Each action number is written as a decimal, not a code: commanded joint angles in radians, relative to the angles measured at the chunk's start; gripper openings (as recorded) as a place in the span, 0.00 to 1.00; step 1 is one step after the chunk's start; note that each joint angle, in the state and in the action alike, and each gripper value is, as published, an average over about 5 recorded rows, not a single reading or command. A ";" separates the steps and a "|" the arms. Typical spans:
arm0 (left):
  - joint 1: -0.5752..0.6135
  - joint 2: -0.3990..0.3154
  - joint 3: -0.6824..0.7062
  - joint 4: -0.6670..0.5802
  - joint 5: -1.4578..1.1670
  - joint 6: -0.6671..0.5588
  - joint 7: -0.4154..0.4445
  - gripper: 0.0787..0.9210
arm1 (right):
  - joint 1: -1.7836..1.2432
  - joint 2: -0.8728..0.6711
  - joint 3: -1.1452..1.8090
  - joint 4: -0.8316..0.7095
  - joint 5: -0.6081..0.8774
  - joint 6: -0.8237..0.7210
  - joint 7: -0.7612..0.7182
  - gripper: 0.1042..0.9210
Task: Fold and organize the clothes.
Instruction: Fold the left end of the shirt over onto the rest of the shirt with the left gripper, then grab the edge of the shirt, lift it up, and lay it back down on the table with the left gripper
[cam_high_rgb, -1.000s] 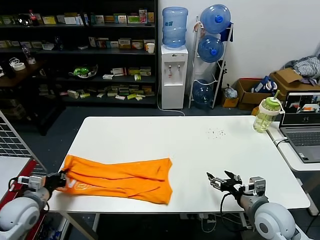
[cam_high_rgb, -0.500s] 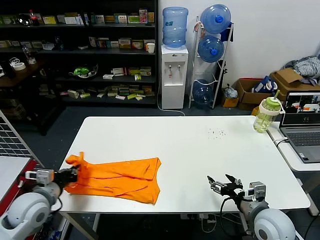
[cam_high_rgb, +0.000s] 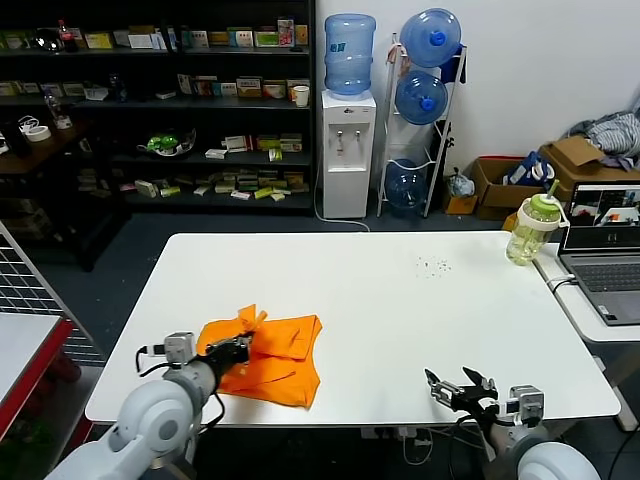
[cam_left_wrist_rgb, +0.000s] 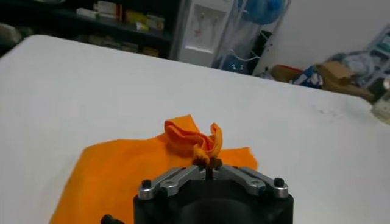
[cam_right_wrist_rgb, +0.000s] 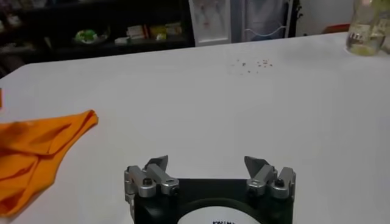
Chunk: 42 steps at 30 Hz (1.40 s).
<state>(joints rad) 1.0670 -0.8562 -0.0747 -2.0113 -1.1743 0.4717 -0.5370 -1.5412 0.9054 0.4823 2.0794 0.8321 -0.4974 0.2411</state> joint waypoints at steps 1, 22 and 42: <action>-0.154 -0.147 0.161 0.076 -0.004 0.021 -0.039 0.04 | -0.039 0.006 0.025 0.003 -0.007 -0.001 0.002 0.88; 0.036 0.126 -0.105 0.064 0.002 0.040 0.110 0.50 | 0.037 -0.023 -0.012 -0.025 0.022 0.001 -0.001 0.88; 0.084 0.211 -0.169 0.387 0.111 -0.027 0.494 0.88 | 0.015 -0.023 0.006 -0.017 0.022 0.004 -0.005 0.88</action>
<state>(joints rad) 1.1506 -0.6686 -0.2224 -1.7323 -1.1122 0.4616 -0.1776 -1.5176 0.8842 0.4800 2.0595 0.8532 -0.4933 0.2358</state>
